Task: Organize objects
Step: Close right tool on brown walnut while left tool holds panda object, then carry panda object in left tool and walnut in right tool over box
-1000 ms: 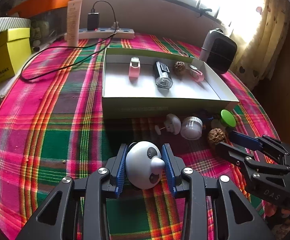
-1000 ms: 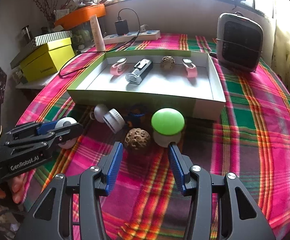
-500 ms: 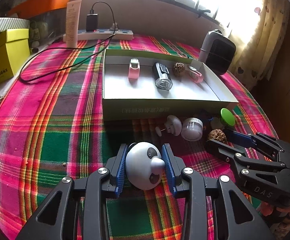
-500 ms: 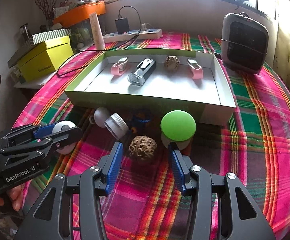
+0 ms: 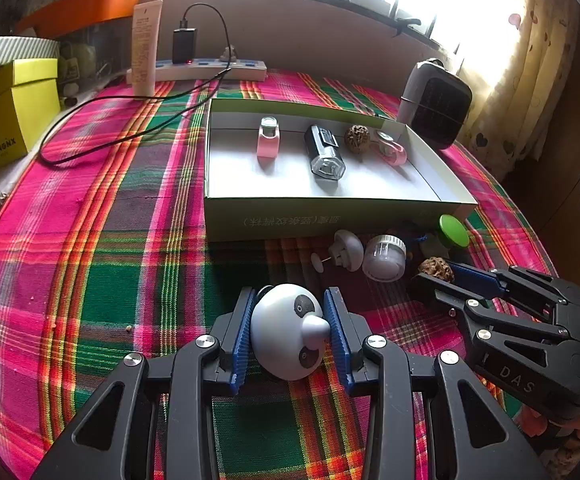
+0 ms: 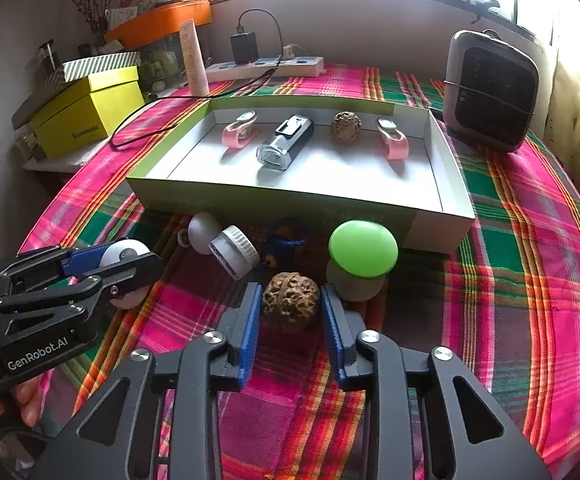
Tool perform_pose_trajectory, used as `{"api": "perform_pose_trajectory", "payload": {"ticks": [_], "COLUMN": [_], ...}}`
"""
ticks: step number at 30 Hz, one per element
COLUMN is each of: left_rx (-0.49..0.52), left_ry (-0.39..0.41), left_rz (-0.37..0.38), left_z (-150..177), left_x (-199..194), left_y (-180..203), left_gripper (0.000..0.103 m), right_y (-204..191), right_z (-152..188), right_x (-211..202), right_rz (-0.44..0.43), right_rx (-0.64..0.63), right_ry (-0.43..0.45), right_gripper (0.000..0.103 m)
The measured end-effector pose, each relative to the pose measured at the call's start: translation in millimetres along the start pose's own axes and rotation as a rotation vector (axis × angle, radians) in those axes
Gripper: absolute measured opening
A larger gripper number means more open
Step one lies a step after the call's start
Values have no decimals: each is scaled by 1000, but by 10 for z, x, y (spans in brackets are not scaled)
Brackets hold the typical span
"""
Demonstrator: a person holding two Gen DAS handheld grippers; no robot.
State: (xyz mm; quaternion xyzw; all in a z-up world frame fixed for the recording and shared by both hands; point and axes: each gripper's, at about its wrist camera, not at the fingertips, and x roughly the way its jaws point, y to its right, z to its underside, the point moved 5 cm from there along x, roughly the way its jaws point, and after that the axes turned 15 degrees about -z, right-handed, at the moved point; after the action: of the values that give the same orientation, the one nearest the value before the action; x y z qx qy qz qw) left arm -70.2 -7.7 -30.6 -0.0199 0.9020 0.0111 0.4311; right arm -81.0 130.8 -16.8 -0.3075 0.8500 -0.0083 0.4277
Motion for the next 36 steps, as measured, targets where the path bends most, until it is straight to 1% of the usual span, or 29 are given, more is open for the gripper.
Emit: {"api": "perform_pose_trajectory", "payload": {"ticks": [24,36], "left_rx": [6,18], "left_ry": [2,4], "left_rz": [-5,-25], "left_z": [-1,-4], "left_x": [-9,-12], "left_y": [1,7], "left_gripper": [33,33], "right_y": [-12,-52], "right_z": [9,17], "right_x": [-3,-29], "right_rz": [-6,-25], "right_rx": [1,2], "right_ry": [1,11], "right_gripper": [30,30]}}
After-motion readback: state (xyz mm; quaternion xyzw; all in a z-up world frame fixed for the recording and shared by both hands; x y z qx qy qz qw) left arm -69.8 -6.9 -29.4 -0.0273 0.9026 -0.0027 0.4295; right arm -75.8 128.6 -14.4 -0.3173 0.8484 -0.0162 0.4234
